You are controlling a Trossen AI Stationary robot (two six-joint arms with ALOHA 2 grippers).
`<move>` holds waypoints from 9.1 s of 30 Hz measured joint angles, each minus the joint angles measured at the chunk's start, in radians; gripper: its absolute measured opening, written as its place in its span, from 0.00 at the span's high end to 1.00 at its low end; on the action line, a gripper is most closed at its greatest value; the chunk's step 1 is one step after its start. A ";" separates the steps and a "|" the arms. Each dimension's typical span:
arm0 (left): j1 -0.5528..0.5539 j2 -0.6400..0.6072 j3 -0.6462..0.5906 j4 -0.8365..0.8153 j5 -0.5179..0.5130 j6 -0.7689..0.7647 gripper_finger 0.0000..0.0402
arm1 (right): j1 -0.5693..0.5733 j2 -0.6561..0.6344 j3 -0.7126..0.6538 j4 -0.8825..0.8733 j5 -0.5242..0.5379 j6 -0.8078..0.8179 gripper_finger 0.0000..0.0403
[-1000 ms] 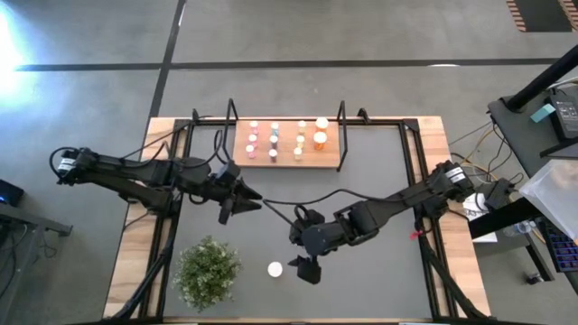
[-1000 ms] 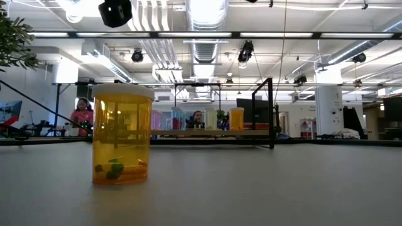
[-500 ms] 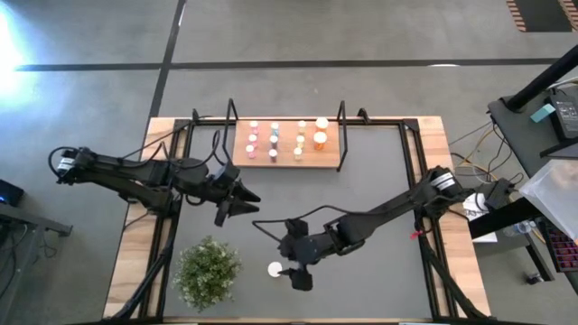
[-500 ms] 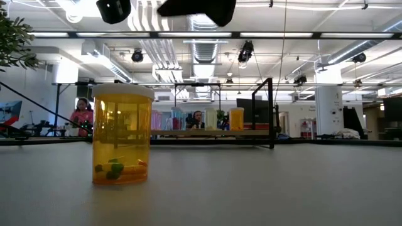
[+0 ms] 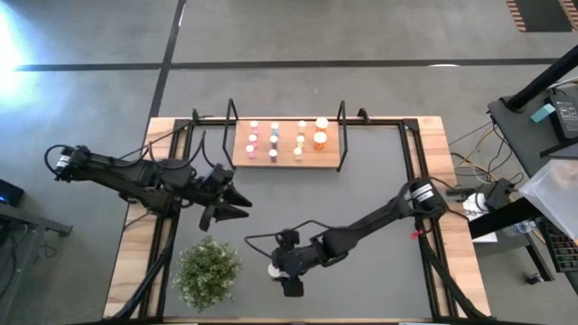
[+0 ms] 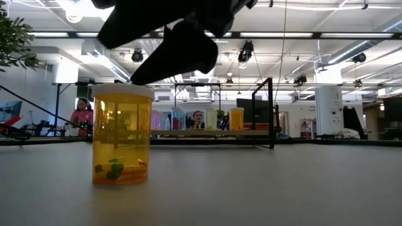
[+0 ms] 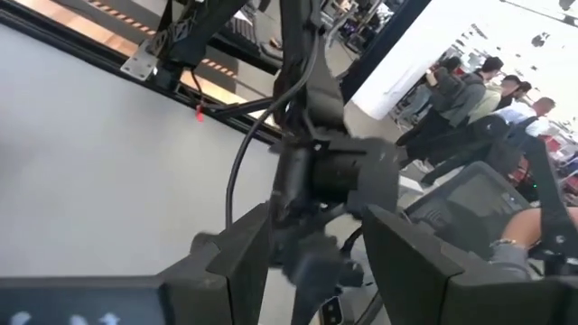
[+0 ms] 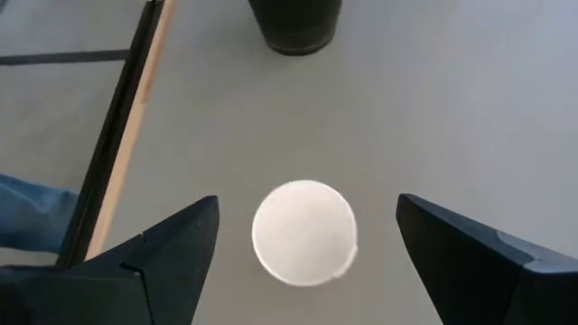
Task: Pick and place medicine bottles onto shelf by color
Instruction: Put the orange pill bottle on the shelf aligned with the other orange pill bottles, then return to Home Position
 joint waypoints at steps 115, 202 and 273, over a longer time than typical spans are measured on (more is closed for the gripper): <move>0.175 -0.095 0.191 0.028 -0.389 0.606 0.60 | -0.481 -0.402 -0.453 -0.166 0.547 0.541 0.53; 0.187 -0.182 0.197 0.001 -0.388 0.627 0.60 | -0.548 -0.267 -0.341 -0.353 0.616 0.820 0.52; 0.187 -0.410 0.215 -0.224 -0.374 0.575 0.60 | -0.532 -0.985 -0.342 -0.443 0.418 0.101 0.31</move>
